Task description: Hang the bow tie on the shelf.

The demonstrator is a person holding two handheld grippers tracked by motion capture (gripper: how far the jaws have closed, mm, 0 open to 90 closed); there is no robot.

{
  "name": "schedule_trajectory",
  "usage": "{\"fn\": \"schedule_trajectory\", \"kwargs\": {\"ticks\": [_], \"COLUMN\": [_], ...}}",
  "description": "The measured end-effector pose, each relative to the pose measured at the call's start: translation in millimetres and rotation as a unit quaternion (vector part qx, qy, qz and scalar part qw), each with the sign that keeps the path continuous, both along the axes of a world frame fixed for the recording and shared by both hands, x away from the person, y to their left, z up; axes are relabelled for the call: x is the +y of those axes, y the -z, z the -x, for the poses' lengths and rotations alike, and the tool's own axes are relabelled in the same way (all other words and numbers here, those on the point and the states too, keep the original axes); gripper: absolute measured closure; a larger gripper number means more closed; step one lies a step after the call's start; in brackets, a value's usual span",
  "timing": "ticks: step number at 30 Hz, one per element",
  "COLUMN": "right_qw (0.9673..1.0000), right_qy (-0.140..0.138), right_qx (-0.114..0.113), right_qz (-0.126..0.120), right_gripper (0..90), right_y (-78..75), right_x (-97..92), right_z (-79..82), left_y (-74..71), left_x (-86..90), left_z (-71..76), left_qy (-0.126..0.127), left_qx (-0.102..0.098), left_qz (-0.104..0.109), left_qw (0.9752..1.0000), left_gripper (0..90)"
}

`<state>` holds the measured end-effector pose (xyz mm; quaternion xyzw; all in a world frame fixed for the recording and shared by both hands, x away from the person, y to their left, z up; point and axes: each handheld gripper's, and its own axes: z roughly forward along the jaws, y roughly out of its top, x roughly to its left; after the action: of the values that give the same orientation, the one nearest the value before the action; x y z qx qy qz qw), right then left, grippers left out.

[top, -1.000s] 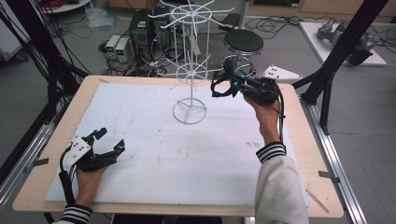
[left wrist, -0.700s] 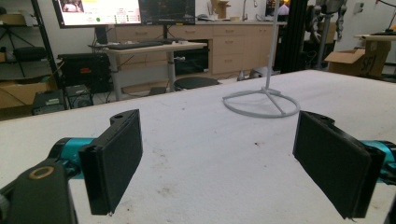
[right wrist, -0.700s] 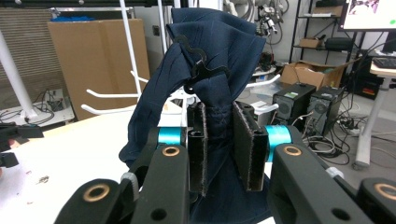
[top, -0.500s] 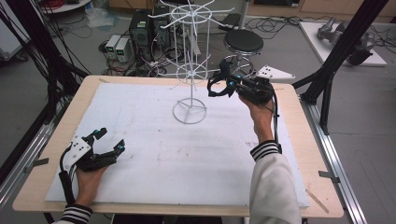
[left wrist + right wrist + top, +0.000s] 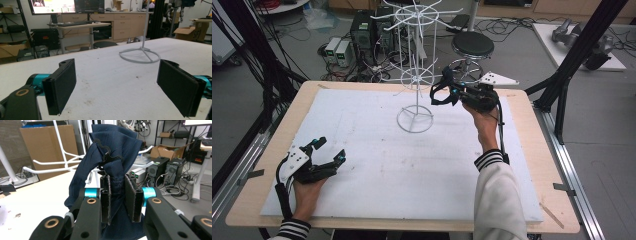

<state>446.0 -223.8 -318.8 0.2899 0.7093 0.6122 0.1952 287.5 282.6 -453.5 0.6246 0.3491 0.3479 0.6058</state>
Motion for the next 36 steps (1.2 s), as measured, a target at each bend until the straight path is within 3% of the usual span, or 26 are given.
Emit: {"fn": "schedule_trajectory", "kwargs": {"ticks": [5, 18, 25, 28, 32, 36], "right_qw": [1.0, 0.9989, 0.9973, 0.9969, 0.9941, 0.9951], "right_qy": [-0.002, 0.002, 0.009, 0.015, 0.028, 0.032], "right_qx": [0.007, 0.025, 0.046, 0.044, 0.036, 0.028], "right_qz": [0.003, 0.04, 0.057, 0.064, 0.098, 0.089], "right_gripper": [76.3, 72.3, 53.1, 32.6, 13.0, 10.6], "right_y": [3.5, 11.8, 20.5, 21.7, 22.2, 23.4], "right_x": [2.8, 7.4, 7.9, 10.1, 13.3, 7.8], "right_z": [-2.1, -5.9, -8.1, -6.7, 0.3, 16.2], "left_y": [-0.1, -0.1, -0.1, -0.1, -0.1, -0.1], "left_x": [1.0, 1.0, 1.0, 1.0, 0.8, 0.9], "left_z": [-0.7, -0.4, -0.5, -0.6, -0.4, -0.3], "left_qy": [0.0, 0.0, 0.0, 0.0, 0.0, 0.001], "left_qx": [0.003, 0.003, 0.004, 0.003, 0.003, 0.003], "left_qz": [0.003, 0.003, 0.003, 0.003, 0.002, 0.003], "left_qw": [1.0, 1.0, 1.0, 1.0, 1.0, 1.0], "left_gripper": [16.2, 16.3, 16.3, 16.3, 16.3, 16.2]}}
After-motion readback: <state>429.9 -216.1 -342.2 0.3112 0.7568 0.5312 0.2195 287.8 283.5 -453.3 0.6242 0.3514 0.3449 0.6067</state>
